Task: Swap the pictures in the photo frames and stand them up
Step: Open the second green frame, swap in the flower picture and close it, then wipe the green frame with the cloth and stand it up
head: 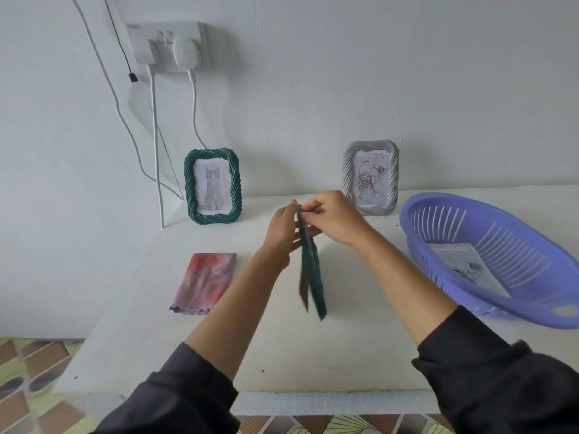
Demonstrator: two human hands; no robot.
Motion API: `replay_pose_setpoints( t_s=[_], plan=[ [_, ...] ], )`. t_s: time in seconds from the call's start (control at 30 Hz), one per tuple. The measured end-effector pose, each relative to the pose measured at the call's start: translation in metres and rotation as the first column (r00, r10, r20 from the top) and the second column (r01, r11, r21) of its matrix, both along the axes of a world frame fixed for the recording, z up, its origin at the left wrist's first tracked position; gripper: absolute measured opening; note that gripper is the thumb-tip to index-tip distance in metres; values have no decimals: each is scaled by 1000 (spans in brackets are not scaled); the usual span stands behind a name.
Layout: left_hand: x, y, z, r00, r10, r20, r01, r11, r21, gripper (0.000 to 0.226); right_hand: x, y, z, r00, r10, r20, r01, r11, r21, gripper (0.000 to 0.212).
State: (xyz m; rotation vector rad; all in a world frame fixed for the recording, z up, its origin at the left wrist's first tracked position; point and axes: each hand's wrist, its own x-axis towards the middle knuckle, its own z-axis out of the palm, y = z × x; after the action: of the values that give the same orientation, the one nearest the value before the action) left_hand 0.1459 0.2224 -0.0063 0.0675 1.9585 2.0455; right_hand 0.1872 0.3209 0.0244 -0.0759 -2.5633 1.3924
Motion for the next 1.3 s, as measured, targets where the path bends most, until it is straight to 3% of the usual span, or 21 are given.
replay_pose_setpoints(
  t_s=[0.07,0.1,0.17,0.23,0.37,0.53,0.7,0.93,1.0,1.03,1.1,1.17,1.3],
  plan=[
    [-4,-11,-5,999,20,-44,-24,996,-86,28,-4,-2,-11,994,79,75,-64,981,-181,22],
    [-5,-18,-8,998,16,-58,-23,991,-132,24,-6,0,-19,992,71,103,-50,979,-197,26],
    [-9,-32,-22,998,13,-57,-26,974,-226,48,-6,5,-41,989,-23,149,36,996,-85,32],
    [-10,-43,-39,997,14,-78,-39,944,-327,58,-4,11,-66,973,-122,196,110,992,68,39],
    [-6,-50,-66,977,-35,-210,-85,842,-533,55,6,12,-107,949,-152,277,109,981,163,49],
    [0,-48,-86,920,-193,-342,-125,681,-721,33,16,10,-130,966,-152,210,69,932,355,48],
    [1,-47,-99,901,-212,-379,-151,666,-731,45,17,10,-135,970,-159,182,73,911,407,49],
    [-1,-48,-100,891,-216,-400,-156,680,-716,43,16,10,-138,969,-177,173,90,904,417,49],
    [-2,-56,-95,887,-153,-436,-217,695,-685,43,16,10,-138,968,-175,178,87,906,415,49],
    [-4,-62,-93,875,-75,-479,-312,668,-675,45,16,10,-138,969,-172,180,85,906,414,49],
    [-11,-77,-87,852,87,-516,-489,484,-726,58,16,10,-139,969,-170,178,83,907,412,49],
    [-19,-93,-82,901,186,-393,-434,326,-840,79,16,11,-139,970,-169,176,83,907,412,49],
    [-25,-111,-79,958,255,-130,-212,324,-922,101,16,11,-139,969,-166,182,78,907,413,49]
  ],
)
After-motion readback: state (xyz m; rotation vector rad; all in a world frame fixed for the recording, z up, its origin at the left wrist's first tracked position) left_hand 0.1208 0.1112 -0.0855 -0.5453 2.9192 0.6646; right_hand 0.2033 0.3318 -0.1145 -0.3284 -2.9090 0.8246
